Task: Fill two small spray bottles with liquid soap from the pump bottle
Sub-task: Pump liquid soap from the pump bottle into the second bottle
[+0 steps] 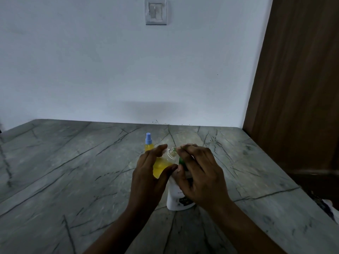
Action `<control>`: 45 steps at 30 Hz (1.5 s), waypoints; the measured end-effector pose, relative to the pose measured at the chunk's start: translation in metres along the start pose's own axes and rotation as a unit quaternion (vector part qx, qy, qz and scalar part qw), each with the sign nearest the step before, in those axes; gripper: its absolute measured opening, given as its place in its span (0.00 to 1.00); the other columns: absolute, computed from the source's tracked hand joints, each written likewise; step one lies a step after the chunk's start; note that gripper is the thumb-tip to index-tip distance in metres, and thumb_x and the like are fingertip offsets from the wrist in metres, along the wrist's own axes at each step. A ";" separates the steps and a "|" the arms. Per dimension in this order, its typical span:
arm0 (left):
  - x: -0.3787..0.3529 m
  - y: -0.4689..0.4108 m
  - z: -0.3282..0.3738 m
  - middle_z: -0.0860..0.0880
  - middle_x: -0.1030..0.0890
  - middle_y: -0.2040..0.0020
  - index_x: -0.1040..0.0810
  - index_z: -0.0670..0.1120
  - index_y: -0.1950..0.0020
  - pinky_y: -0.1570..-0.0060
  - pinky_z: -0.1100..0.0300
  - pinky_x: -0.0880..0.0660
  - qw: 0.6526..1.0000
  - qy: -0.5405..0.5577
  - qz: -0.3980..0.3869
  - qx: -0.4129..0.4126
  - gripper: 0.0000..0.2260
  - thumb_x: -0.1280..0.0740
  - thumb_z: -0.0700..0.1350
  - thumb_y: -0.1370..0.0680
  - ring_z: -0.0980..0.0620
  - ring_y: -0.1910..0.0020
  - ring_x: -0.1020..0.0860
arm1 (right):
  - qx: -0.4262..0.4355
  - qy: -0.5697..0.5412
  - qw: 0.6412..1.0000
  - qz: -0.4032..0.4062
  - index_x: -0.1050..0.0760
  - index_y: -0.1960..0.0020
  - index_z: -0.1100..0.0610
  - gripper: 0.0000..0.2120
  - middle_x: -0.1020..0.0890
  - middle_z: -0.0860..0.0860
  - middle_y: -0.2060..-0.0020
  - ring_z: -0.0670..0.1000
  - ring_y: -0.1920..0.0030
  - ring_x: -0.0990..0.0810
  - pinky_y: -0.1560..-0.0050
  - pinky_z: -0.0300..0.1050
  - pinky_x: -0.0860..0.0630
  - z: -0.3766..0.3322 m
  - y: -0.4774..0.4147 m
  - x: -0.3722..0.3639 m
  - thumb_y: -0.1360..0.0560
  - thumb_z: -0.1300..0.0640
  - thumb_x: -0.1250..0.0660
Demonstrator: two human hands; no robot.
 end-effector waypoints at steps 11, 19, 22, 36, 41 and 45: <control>-0.002 0.003 -0.006 0.54 0.25 0.47 0.31 0.56 0.39 0.56 0.69 0.31 1.000 -0.004 -0.006 0.011 0.24 0.27 0.45 0.32 0.60 0.51 0.26 | -0.018 -0.009 1.000 0.010 0.21 0.46 0.66 0.16 0.19 0.59 0.51 0.53 0.47 0.26 0.44 0.37 0.31 -0.001 0.006 -0.003 0.27 0.56 0.37; -0.002 0.006 -0.009 0.59 0.26 0.49 0.31 0.57 0.40 0.55 0.75 0.31 1.000 -0.003 -0.010 0.014 0.21 0.32 0.53 0.32 0.69 0.49 0.28 | -0.014 0.001 1.000 0.010 0.21 0.45 0.66 0.16 0.19 0.59 0.51 0.53 0.48 0.25 0.46 0.37 0.30 -0.002 0.012 -0.006 0.27 0.57 0.35; -0.002 0.005 -0.007 0.55 0.24 0.48 0.30 0.55 0.40 0.57 0.72 0.32 1.000 0.001 -0.012 0.013 0.21 0.33 0.54 0.32 0.64 0.51 0.26 | -0.015 0.000 1.000 0.002 0.21 0.45 0.66 0.16 0.19 0.59 0.50 0.53 0.48 0.25 0.48 0.37 0.30 -0.001 0.011 -0.006 0.28 0.57 0.35; -0.001 0.000 0.000 0.53 0.24 0.47 0.28 0.52 0.39 0.55 0.68 0.31 1.000 0.009 -0.004 0.014 0.22 0.34 0.54 0.32 0.56 0.51 0.25 | -0.005 0.007 1.000 0.006 0.20 0.45 0.66 0.19 0.19 0.59 0.51 0.53 0.47 0.26 0.48 0.38 0.29 0.000 0.001 -0.001 0.21 0.55 0.44; -0.002 0.002 -0.004 0.54 0.25 0.47 0.30 0.54 0.39 0.55 0.70 0.32 1.000 0.004 -0.006 0.023 0.22 0.28 0.46 0.31 0.57 0.50 0.26 | -0.021 0.006 1.000 0.009 0.21 0.45 0.66 0.16 0.20 0.59 0.50 0.53 0.47 0.27 0.48 0.37 0.30 0.000 0.003 -0.003 0.26 0.56 0.38; -0.002 0.004 -0.007 0.55 0.25 0.47 0.31 0.57 0.40 0.55 0.70 0.32 1.000 0.003 -0.008 0.025 0.23 0.28 0.47 0.31 0.60 0.50 0.26 | -0.022 0.009 1.000 0.009 0.20 0.46 0.66 0.17 0.19 0.59 0.51 0.53 0.48 0.27 0.49 0.38 0.30 -0.002 0.005 -0.005 0.26 0.55 0.39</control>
Point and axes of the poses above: each hand's wrist, its own y-axis away from the middle knuckle, its own x-axis out of the back of the hand, z = x × y, the point moved 7 cm from there along -y, towards the middle knuckle
